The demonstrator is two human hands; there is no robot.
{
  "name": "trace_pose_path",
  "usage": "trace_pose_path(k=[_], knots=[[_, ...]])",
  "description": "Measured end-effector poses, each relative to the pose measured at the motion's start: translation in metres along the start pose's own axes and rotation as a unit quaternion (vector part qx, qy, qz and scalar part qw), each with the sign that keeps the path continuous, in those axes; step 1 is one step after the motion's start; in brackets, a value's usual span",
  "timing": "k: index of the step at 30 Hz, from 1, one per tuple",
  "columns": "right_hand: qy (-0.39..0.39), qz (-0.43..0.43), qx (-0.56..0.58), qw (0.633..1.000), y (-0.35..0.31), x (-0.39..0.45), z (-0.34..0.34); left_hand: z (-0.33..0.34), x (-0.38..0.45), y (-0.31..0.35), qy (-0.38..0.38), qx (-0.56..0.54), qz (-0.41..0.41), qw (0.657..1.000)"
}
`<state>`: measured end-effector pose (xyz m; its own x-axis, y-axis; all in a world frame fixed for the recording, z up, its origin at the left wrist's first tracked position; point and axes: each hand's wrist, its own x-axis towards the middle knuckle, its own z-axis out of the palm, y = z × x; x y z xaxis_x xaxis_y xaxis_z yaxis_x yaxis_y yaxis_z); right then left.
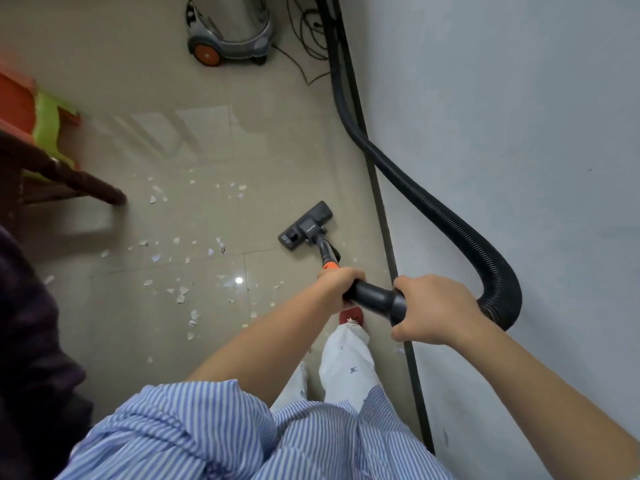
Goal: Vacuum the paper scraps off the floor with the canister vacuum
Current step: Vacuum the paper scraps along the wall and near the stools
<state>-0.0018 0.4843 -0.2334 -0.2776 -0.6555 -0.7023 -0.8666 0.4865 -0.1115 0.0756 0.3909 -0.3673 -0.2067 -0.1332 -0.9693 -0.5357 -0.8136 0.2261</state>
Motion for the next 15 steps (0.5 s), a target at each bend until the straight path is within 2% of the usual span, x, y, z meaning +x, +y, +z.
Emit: trace_pose_path(k=[7, 12, 15], knots=[[0.006, -0.033, -0.005, 0.999, 0.052, 0.007, 0.002, 0.046, 0.002, 0.005, 0.057, -0.024, 0.009, 0.998], [0.011, -0.027, 0.079, 0.996, 0.072, 0.018, -0.005, 0.064, 0.005, 0.028, 0.094, -0.017, 0.047, 0.994], [0.019, -0.051, 0.078, 0.995, 0.069, 0.028, -0.016, 0.058, -0.002, 0.043, 0.109, -0.013, 0.053, 0.993]])
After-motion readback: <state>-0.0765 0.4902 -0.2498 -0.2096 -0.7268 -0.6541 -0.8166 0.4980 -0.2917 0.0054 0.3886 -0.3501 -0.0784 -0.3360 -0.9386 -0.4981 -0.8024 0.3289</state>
